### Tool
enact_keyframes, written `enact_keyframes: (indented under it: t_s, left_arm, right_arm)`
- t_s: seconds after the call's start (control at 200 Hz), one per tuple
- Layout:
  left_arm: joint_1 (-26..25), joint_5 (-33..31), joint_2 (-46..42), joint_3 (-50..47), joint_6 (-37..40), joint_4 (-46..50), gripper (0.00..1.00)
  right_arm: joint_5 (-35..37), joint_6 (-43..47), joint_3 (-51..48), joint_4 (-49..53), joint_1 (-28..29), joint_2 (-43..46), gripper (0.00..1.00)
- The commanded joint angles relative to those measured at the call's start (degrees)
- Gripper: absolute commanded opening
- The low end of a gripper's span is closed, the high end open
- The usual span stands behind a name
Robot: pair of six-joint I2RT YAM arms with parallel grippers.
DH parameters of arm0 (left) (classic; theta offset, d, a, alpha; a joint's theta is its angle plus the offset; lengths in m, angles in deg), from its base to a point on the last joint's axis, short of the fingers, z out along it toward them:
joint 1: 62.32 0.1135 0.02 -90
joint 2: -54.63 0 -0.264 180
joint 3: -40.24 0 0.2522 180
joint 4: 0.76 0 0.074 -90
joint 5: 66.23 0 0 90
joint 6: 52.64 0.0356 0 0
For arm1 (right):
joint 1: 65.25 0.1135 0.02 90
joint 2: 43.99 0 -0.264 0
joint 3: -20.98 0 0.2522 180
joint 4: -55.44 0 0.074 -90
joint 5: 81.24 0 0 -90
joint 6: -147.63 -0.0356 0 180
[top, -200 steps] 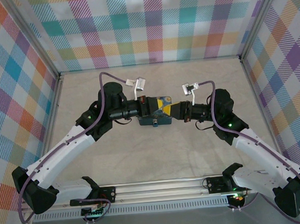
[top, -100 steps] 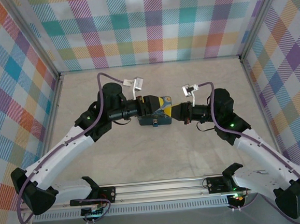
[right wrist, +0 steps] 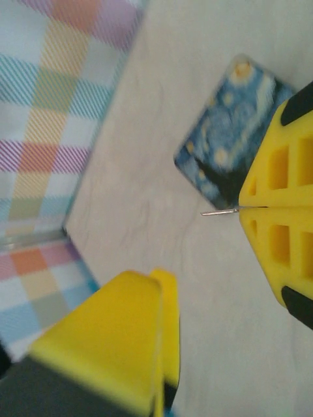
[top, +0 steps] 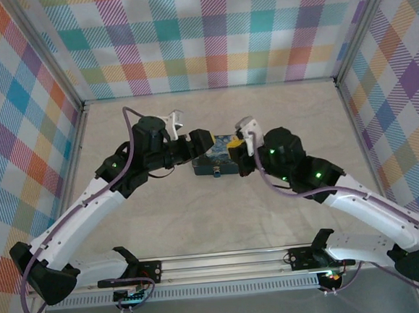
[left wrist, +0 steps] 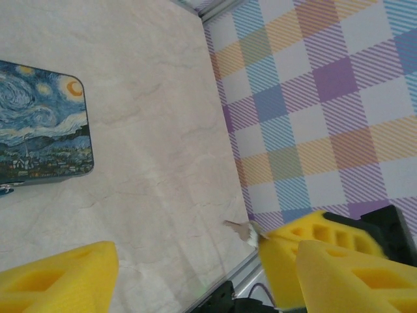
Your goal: Unlock the padlock with the key
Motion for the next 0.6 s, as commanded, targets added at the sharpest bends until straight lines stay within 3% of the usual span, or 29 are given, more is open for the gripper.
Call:
enact_keyframes:
  t_s: [0.0,0.285,0.475,0.595]
  left_arm:
    - [0.44,-0.06,-0.79,3.48,-2.15,0.76,0.73]
    - [-0.04,3.69,1.19,4.53,-6.78,-2.6,0.77]
    - [-0.96,4.35,2.64,5.11,-8.15,-4.82,0.8]
    - [-1.3,3.93,3.48,6.15,-8.33,-5.0,0.75]
  right_arm:
    - [19.59,16.4,-1.22,-9.47,4.34,-0.04,0.0]
    - [29.67,31.35,-3.83,-24.46,11.62,-1.34,0.0]
    - [30.7,33.45,-4.09,-25.94,13.79,-1.8,0.0]
    - [30.7,33.44,-4.02,-25.27,14.86,-2.01,0.0]
